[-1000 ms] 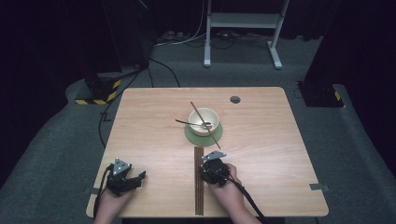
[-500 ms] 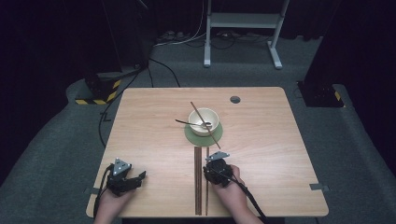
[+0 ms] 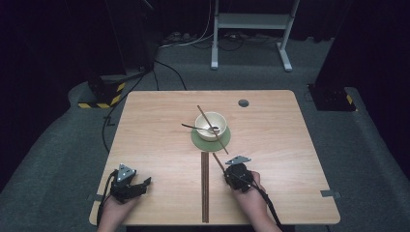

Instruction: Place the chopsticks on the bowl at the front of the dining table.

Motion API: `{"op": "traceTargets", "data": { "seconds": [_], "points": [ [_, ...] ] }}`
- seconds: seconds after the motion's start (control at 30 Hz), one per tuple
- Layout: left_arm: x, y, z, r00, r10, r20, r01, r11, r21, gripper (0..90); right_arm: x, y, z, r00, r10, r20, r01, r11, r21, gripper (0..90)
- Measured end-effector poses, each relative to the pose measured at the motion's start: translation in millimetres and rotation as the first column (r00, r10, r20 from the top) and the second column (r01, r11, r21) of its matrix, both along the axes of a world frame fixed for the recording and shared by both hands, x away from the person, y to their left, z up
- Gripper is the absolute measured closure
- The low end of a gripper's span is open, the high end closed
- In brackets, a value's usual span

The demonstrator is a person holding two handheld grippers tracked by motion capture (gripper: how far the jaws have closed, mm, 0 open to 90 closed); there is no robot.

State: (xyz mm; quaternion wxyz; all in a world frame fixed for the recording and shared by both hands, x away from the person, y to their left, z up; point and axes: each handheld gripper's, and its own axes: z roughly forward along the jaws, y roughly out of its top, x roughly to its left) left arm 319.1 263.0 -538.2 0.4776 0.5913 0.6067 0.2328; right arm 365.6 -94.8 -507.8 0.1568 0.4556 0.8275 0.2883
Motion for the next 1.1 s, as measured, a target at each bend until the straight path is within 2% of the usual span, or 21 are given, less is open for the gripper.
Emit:
{"op": "traceTargets", "data": {
  "seconds": [0.3, 0.53, 0.7, 0.83, 1.1],
  "points": [
    [0.0, 0.0, 0.0, 1.0000, 0.000, 0.000, 0.000, 1.0000, -0.001, 29.8, 0.7, -10.0, 1.2, 0.9999, 0.005, -0.012, -0.005, 1.000, -0.005, 78.6],
    [0.1, 0.0, -0.1, 1.0000, 0.000, 0.002, 0.000, 1.0000, -0.001, 29.8, -4.5, -12.2, 0.5, 0.9999, 0.016, 0.006, -0.016, 1.000, -0.022, 78.6],
    [0.2, -0.4, -0.2, 1.0000, 0.000, 0.005, 0.000, 1.0000, -0.004, 29.9, -4.4, -13.1, 0.8, 0.9997, 0.025, 0.007, -0.025, 0.999, -0.031, 83.4],
    [-0.1, -0.4, -0.1, 1.0000, 0.000, 0.000, 0.000, 1.0000, 0.001, 29.9, -2.9, -14.9, 1.4, 0.9996, 0.029, -0.005, -0.029, 0.999, -0.020, 83.5],
    [0.1, -0.2, -0.1, 1.0000, 0.000, 0.002, 0.000, 1.0000, -0.002, 29.9, -4.2, -18.9, 4.4, 0.9997, 0.022, 0.007, -0.022, 1.000, -0.015, 83.5]
  ]
}}
